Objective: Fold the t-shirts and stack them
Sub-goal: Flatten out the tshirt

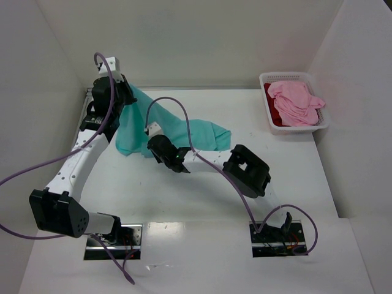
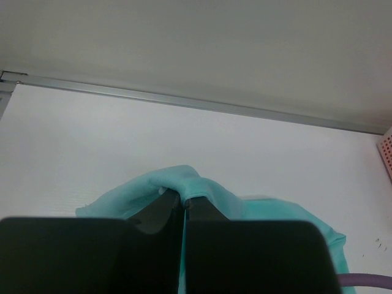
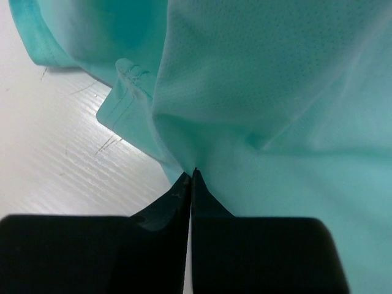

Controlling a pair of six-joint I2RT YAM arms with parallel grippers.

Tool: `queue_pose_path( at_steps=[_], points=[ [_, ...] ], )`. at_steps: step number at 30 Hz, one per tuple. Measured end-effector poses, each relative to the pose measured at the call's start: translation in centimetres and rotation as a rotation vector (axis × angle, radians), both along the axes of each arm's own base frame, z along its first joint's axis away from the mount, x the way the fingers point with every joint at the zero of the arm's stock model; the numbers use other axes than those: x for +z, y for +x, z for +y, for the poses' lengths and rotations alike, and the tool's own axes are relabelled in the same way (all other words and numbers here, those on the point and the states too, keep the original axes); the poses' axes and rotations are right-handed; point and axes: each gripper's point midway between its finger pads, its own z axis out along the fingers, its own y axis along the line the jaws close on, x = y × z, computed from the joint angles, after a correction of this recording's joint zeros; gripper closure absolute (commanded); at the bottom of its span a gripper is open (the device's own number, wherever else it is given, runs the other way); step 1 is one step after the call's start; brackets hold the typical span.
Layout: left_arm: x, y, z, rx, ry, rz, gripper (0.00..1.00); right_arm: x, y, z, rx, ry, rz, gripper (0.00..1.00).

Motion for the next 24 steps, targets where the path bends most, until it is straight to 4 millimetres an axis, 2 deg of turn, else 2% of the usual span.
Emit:
queue_pose_path(
  at_steps=[7, 10, 12, 13, 15, 19, 21, 24],
  points=[
    [0.0, 0.1, 0.2, 0.001, -0.003, -0.004, 1.00, 0.7, 0.5, -0.7, -0.041, -0.014, -0.027, 1.00],
    [-0.1, 0.1, 0.7, 0.011, -0.004, -0.003, 1.00, 3.2, 0.8, -1.9, -0.065, -0.003, -0.053, 1.00],
    [-0.1, 0.2, 1.1, 0.022, -0.008, -0.005, 1.00, 6.7, 1.0, -3.1, -0.076, 0.038, -0.078, 1.00],
    [-0.2, 0.2, 1.4, 0.029, -0.009, -0.003, 1.00, 9.3, 1.3, -4.0, -0.086, 0.076, -0.096, 1.00],
    [-0.3, 0.3, 1.8, 0.040, -0.019, -0.002, 1.00, 15.4, 2.5, -6.4, -0.123, 0.175, -0.153, 1.00],
    [-0.2, 0.3, 2.1, 0.046, -0.027, -0.006, 1.00, 28.7, 3.7, -14.2, -0.233, 0.394, -0.320, 1.00],
    [-0.2, 0.2, 2.2, 0.047, -0.029, -0.007, 1.00, 33.6, 2.6, -16.9, -0.253, 0.480, -0.389, 1.00],
    [-0.2, -0.3, 2.2, 0.046, -0.030, -0.008, 1.00, 38.1, -0.2, -17.7, -0.198, 0.583, -0.432, 1.00]
  ],
)
